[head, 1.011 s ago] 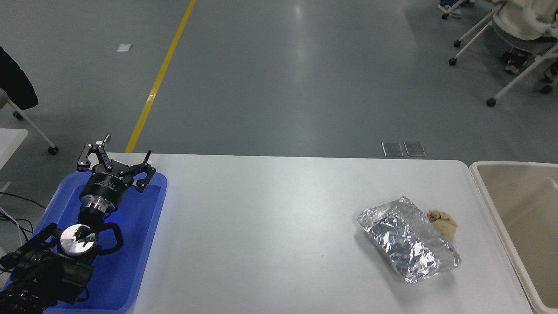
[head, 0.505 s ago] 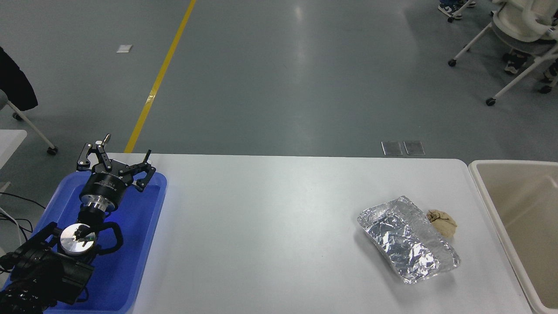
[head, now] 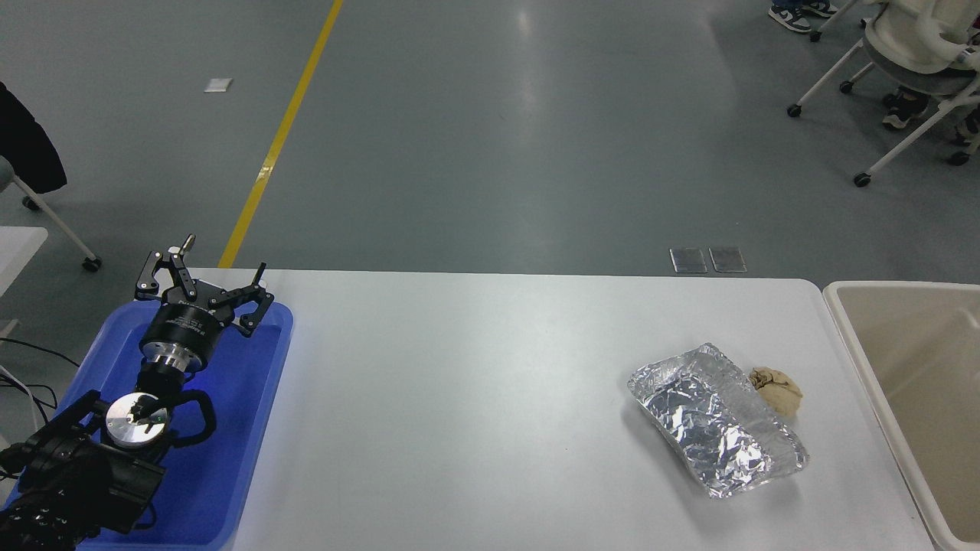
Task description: Pick up paper cup place in dustbin
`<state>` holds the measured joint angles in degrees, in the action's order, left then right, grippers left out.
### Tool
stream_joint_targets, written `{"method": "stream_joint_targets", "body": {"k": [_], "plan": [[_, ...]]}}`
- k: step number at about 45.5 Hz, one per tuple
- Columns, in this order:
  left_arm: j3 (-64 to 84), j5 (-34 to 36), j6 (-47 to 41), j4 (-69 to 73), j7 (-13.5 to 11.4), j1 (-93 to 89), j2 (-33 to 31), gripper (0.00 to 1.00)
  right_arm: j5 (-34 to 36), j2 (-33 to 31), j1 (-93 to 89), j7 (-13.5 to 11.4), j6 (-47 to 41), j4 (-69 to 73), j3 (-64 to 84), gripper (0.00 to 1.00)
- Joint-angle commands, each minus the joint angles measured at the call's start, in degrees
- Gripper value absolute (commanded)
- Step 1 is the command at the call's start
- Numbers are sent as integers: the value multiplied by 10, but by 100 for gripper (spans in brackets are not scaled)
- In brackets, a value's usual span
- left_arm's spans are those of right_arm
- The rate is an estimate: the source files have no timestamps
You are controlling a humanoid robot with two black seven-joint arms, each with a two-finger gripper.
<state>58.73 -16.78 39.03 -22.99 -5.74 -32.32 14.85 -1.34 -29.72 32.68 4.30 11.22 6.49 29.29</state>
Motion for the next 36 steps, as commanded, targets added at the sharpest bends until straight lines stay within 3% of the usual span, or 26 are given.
{"method": "stream_joint_targets", "body": {"k": [1,19,29,36], "plan": [[0,0,0,0,0,0,0,100,-1,3,-3,1,22,2,-1,100],[0,0,0,1,0,0,0,100,-3,-2,93,0,14,33,9,100],[0,0,0,0,0,1,0,100,-10,-60,277,1,14,178,29,100],[0,0,0,1,0,0,0,100,-11,-64,418,1,9,301,118,100]]}}
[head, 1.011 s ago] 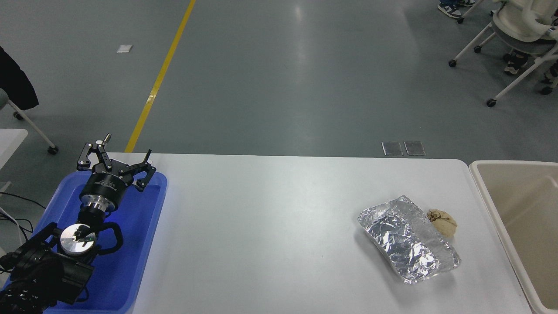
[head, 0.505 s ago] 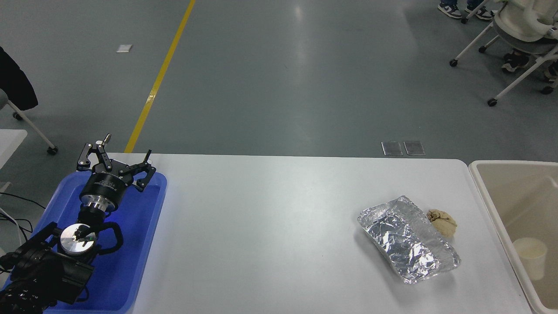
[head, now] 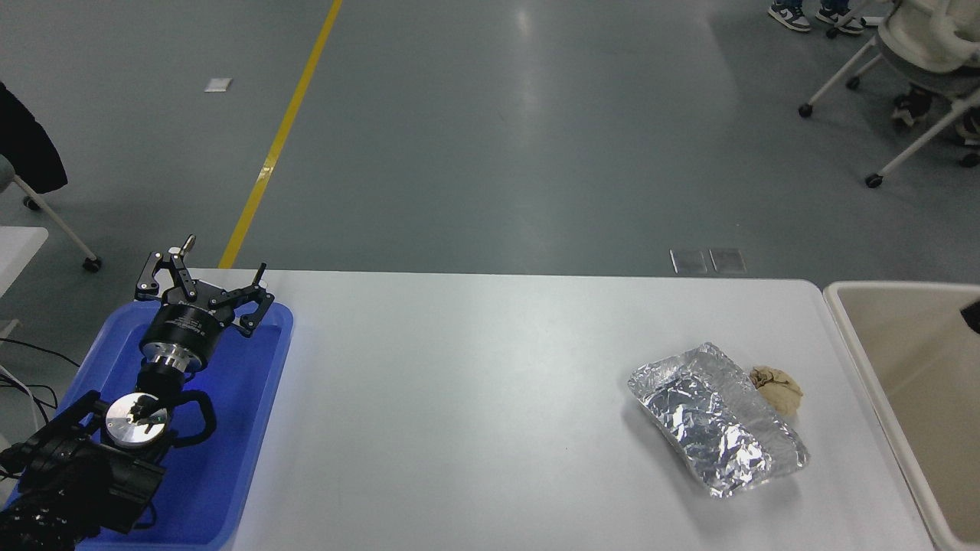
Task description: Pick up paper cup place in dustbin
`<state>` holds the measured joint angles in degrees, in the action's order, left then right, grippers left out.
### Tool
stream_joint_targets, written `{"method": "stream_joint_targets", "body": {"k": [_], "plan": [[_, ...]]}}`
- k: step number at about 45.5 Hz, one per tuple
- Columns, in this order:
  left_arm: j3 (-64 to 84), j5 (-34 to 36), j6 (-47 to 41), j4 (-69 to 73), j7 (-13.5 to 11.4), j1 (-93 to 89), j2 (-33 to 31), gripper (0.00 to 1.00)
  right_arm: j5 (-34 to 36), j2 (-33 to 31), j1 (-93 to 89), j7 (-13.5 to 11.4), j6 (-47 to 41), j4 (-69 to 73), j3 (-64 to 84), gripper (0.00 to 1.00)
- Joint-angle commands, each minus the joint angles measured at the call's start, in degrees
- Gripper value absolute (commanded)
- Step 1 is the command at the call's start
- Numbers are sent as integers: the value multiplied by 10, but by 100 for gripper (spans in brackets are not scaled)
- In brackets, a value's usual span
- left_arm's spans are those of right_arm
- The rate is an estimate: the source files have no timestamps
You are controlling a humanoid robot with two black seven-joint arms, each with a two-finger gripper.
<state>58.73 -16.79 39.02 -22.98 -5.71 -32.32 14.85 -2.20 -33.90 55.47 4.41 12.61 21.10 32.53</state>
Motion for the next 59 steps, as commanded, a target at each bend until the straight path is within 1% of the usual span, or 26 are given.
{"method": "stream_joint_targets", "body": {"k": [1,7,11,15,22,28,34,42,49,59], "plan": [[0,0,0,0,0,0,0,100,-3,-22,209,0,-8,172,103,100],[0,0,0,0,0,0,0,100,-4,-15,319,0,-36,263,198,100],[0,0,0,0,0,0,0,100,-4,-8,371,0,-80,300,229,100],[0,0,0,0,0,0,0,100,-4,-7,410,-1,-155,321,235,100],[0,0,0,0,0,0,0,100,-18,-6,467,-2,-322,346,241,100],[0,0,1,0,0,0,0,100,-47,1,533,-2,-399,410,281,100],[0,0,0,0,0,0,0,100,-49,23,590,-2,-442,475,335,100],[0,0,0,0,0,0,0,100,-73,42,641,-2,-496,557,379,100],[0,0,0,0,0,0,0,100,-77,59,670,-2,-501,641,387,100],[0,0,0,0,0,0,0,100,-77,88,683,-2,-501,659,387,100]]}}
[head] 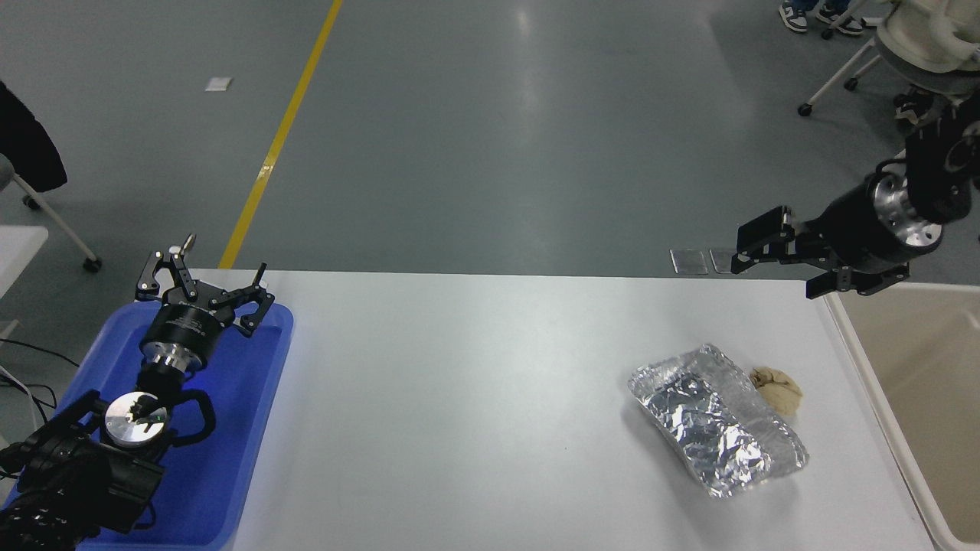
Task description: Pick up paper cup place in dustbin
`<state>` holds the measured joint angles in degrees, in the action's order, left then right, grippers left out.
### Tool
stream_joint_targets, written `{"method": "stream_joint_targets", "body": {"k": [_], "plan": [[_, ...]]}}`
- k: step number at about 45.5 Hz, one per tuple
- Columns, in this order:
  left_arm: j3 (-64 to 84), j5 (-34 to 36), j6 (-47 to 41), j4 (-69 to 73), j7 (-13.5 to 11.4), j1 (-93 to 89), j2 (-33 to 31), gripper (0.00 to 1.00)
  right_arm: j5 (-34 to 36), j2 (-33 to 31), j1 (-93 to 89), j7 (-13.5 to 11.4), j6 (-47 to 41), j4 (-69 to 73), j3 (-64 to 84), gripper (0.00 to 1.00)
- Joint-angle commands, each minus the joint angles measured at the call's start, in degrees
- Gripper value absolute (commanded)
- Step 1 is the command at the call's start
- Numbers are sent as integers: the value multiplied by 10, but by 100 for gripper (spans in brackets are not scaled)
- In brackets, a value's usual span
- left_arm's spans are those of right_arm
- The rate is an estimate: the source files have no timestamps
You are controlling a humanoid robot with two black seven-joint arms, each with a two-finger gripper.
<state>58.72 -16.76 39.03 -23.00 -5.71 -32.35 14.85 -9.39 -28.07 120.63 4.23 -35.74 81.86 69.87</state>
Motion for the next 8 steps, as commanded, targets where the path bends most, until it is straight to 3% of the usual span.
{"method": "stream_joint_targets", "body": {"k": [1,8], "plan": [[0,0,0,0,0,0,0,100,-5,34,32,0,-17,51,12,100],[0,0,0,1,0,1,0,100,-5,43,32,0,-16,49,8,100]]}}
